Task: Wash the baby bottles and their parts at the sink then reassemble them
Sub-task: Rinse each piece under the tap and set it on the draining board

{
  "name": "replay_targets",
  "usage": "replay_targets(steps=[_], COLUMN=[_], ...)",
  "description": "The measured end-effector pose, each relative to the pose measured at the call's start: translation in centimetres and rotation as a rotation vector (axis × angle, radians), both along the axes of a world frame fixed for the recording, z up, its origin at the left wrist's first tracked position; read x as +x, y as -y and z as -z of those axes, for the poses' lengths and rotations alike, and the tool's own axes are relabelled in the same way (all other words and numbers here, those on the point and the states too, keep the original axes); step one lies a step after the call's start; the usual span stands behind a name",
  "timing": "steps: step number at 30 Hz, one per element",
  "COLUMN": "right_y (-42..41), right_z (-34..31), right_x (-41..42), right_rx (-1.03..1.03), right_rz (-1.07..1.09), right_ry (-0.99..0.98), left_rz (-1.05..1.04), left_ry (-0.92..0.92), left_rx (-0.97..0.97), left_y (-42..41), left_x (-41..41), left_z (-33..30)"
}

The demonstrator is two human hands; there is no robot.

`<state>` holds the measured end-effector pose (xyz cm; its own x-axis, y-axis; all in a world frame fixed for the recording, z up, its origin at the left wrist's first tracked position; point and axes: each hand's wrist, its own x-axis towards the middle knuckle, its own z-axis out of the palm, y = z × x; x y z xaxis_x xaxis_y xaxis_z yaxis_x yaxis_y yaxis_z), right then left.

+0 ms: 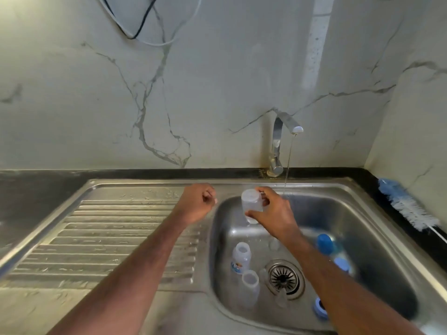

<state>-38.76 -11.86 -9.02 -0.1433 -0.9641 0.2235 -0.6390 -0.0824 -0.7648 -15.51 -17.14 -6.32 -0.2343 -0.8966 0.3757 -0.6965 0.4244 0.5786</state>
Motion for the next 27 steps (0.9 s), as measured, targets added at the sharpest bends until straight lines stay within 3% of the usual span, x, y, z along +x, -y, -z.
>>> replay_targets(steps=[7,16,27], right_y=[0.5,5.7,11.4], right_z=[-2.2,-8.5,-6.9], right_x=[3.7,18.2,34.5], right_rx=[-0.067,-0.140,-0.053], right_rz=[-0.019,-0.309,-0.441], right_ry=[-0.060,0.132,0.126], left_rz=[-0.082,-0.303,-0.479], left_ry=[0.088,0.108,0.088], left_rx=[0.005,0.010,0.082], left_y=[-0.9,-1.2,-0.6], left_x=[9.2,21.5,32.2], left_z=[-1.5,-1.8,-1.8])
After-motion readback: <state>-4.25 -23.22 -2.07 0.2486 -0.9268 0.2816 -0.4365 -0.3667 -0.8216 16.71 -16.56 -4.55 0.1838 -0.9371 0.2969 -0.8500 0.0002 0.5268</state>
